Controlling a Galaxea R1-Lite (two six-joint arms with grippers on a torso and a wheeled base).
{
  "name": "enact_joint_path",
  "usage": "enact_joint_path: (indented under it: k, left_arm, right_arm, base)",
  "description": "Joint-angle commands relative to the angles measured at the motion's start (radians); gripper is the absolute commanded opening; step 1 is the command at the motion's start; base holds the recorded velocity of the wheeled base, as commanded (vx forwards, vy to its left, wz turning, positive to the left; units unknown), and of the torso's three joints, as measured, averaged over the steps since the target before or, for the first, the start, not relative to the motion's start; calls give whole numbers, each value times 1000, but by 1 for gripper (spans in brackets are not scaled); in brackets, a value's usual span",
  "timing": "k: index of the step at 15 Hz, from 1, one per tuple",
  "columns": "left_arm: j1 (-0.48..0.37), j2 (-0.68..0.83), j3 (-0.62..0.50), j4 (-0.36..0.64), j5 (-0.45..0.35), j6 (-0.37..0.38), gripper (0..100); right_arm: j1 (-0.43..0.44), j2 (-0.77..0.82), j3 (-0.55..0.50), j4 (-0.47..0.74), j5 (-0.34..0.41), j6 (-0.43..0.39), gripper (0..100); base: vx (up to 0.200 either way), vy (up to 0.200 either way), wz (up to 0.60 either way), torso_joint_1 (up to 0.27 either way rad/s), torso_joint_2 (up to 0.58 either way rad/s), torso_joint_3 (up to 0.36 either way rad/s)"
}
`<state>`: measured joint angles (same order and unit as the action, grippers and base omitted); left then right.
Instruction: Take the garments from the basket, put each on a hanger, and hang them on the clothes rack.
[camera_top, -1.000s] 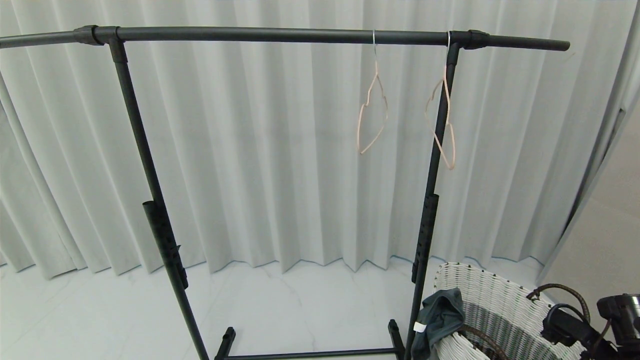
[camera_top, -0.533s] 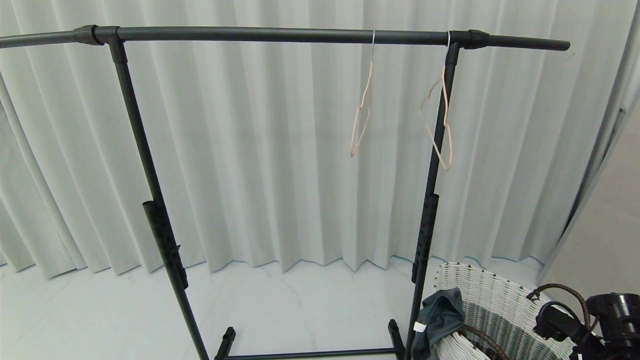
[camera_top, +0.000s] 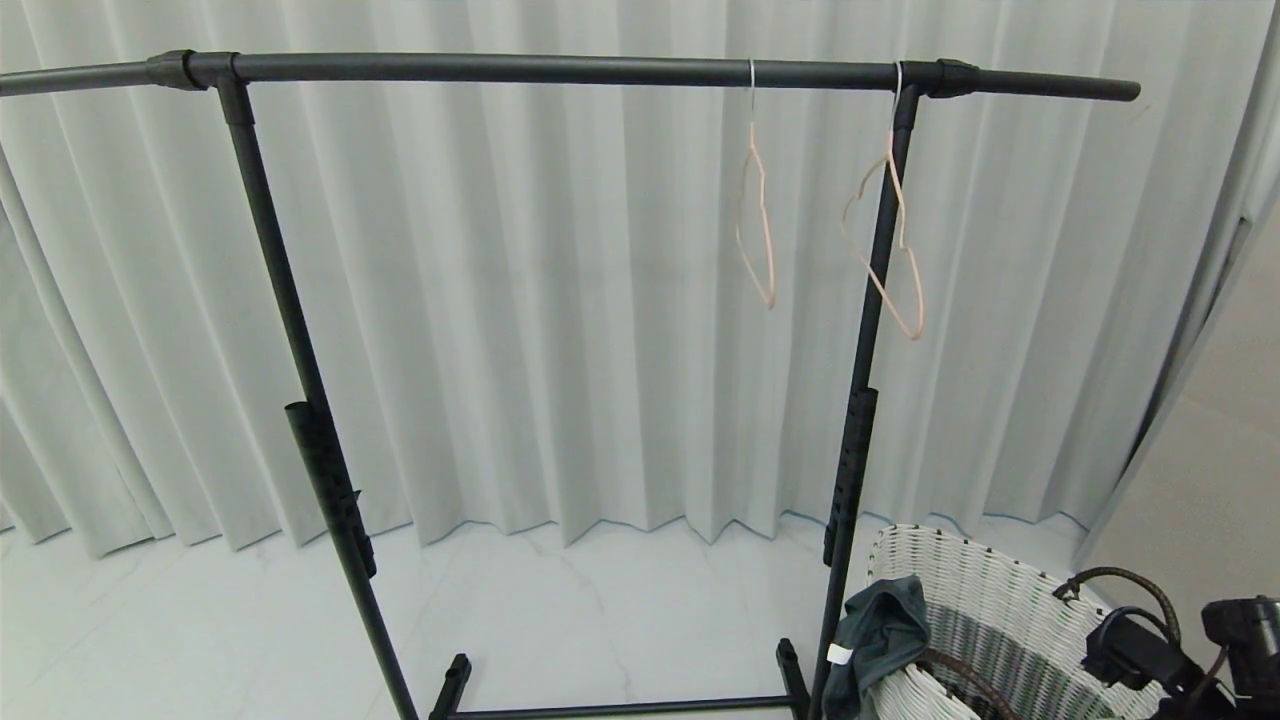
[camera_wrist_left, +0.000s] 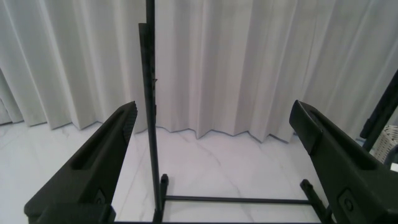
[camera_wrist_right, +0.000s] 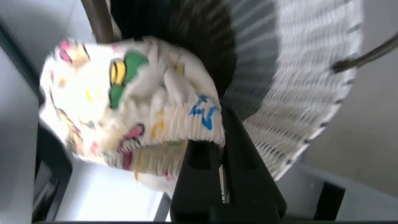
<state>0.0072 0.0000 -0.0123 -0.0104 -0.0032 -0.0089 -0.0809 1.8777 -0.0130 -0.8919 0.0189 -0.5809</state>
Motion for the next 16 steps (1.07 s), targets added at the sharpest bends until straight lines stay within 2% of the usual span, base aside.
enact_joint_path:
  k: [1,4,5,6,7,8,10,11,12,13,16]
  left_arm:
    - [0,0,0,0,0,0,100]
    - [0,0,0,0,0,0,100]
    - [0,0,0,0,0,0,100]
    - [0,0,0,0,0,0,100]
    - [0,0,0,0,0,0,100]
    - [0,0,0,0,0,0,100]
    - [0,0,0,0,0,0,100]
    - [0,0,0,0,0,0,100]
    - [0,0,0,0,-1,3,100]
    - [0,0,0,1,-4,6,100]
    - [0,0,0,1,-1,3,100]
  right_arm:
    - [1,-210,13,10,24,7,0]
    - [7,-354,13,25,24,7,0]
    - [7,-454,-27,84,22,6,0]
    - [7,-552,-90,200,22,6,0]
    - [16,-657,-176,372,22,6,0]
    - [29,-770,-292,597,18,6,0]
    - [56,-983,-621,1160,19,3,0]
    - [56,-983,-621,1160,19,3,0]
    - [75,-1069,-868,1538,32,4,0]
    - [81,-1095,-926,1607,35,4,0]
    - [99,-1132,-955,1633,35,1,0]
  base:
    - [0,0,0,0,0,0]
    - [0,0,0,0,0,0]
    - [0,0,0,0,0,0]
    - [0,0,0,0,0,0]
    - [0,0,0,0,0,0]
    - [0,0,0,0,0,0]
    - [0,0,0,0,0,0]
    - [0,0,0,0,0,0]
    - [0,0,0,0,0,0]
    - [0,0,0,0,0,0]
    - [0,0,0,0,0,0]
